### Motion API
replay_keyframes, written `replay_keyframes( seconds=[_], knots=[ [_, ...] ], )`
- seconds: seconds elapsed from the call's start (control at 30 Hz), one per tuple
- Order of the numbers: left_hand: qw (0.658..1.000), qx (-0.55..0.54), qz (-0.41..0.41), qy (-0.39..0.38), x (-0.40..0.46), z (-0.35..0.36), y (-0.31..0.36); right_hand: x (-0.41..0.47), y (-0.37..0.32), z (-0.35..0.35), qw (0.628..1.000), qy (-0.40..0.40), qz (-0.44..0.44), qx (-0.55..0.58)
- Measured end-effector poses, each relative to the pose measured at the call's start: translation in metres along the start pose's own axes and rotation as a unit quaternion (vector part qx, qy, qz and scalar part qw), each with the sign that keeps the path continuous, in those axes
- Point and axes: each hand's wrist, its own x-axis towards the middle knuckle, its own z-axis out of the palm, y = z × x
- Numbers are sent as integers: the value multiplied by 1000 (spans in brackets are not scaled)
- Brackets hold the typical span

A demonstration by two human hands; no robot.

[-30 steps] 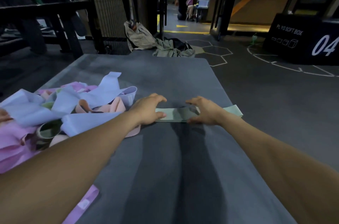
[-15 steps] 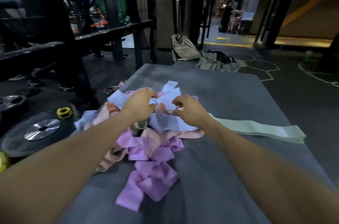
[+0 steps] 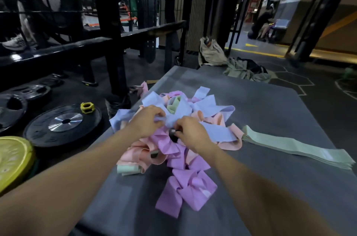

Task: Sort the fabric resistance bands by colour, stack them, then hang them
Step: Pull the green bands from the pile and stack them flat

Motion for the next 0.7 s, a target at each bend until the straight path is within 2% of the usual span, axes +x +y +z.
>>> replay_keyframes(
  seconds=[0.1,0.3,0.53,0.7],
  knots=[
    [1000,-18,-7,1,0,-6,1,-1,-6,-13,1000,8,7,-9],
    [998,-51,14,27,-5,-28,28,-4,-19,-61,997,53,16,51],
    [993,-97,49,44,-5,-57,71,-22,-27,-128,979,151,6,134],
    [985,-146,92,3,-22,-71,112,-40,-26,-154,973,179,7,147]
  ],
)
